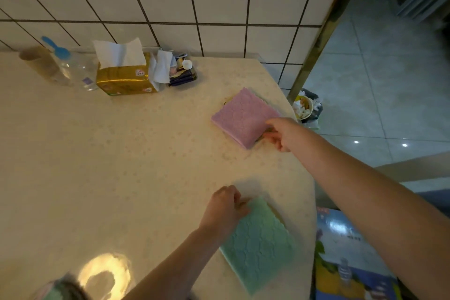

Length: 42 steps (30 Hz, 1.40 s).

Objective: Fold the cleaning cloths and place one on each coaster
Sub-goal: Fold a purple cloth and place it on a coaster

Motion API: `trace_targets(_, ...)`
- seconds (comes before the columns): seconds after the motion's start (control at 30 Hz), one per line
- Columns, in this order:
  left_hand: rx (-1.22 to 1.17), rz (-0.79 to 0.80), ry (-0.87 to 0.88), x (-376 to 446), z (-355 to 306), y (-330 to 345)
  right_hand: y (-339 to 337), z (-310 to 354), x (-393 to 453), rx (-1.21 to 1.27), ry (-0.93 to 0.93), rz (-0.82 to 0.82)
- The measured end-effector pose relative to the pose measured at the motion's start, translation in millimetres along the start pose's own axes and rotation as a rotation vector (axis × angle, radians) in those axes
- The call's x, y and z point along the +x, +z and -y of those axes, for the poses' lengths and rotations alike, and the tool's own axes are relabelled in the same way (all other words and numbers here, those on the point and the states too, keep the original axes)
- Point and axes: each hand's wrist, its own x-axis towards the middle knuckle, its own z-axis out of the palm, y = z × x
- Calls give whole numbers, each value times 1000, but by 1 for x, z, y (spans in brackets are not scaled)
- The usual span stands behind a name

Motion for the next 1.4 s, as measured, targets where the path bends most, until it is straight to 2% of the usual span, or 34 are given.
trace_targets(0.07,137,-18,56,-6,-2,6,5,6,-1,-39,-42,-48)
trace_targets(0.13,158,-14,30,-13,-4,9,11,9,0,-55,-117,-94)
trace_targets(0.23,147,26,-34,-20,-8,14,18,8,2,28,-110,-41)
trace_targets(0.37,53,110,-179,-18,-14,9,22,9,9,24,-125,-23)
trace_targets(0.47,-60,247,-257,-17,-12,4,25,15,13,-133,-244,-80)
trace_targets(0.53,-196,294,-248,-17,-6,2,26,16,16,-248,-373,-114)
trace_targets(0.63,-615,238,-287,-30,7,2,21,15,16,-244,-472,25)
trace_targets(0.77,-1058,158,-455,-50,23,13,2,23,21,-130,-423,260)
trace_targets(0.9,-1262,183,-492,-63,25,19,-9,33,28,-126,-386,383)
trace_targets(0.97,-1272,200,-469,-64,24,19,-10,37,29,-146,-364,446)
trace_targets(1.03,-1163,162,-448,-62,26,19,-8,39,28,-173,-343,449)
trace_targets(1.17,-961,102,-414,-55,28,20,-2,38,31,-221,-337,347)
trace_targets(1.4,-919,104,-398,-55,41,15,-2,48,41,-233,-478,167)
